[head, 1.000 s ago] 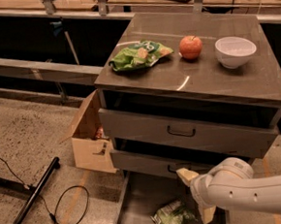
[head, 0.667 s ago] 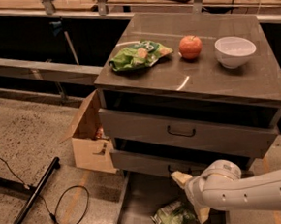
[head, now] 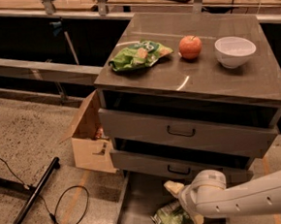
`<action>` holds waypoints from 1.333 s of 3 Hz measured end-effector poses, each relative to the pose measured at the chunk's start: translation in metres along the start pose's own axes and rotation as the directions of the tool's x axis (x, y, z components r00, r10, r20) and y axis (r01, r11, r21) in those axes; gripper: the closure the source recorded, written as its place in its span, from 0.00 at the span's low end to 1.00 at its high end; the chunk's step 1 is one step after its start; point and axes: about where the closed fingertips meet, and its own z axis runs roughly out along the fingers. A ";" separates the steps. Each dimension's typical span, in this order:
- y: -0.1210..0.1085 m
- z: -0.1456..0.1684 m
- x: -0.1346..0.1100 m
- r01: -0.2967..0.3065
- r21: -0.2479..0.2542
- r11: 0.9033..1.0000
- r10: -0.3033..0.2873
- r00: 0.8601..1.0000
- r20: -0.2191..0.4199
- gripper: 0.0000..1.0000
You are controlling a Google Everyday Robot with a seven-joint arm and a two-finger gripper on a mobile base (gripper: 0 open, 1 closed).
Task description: Pick green jalapeno chip bag from bottom drawer and place on counter
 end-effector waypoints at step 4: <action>0.020 0.080 0.031 0.017 -0.091 0.996 -0.027 0.995 -0.100 0.00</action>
Offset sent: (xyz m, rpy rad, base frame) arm 0.0013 0.0022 -0.0050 -0.0164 -0.0206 0.0460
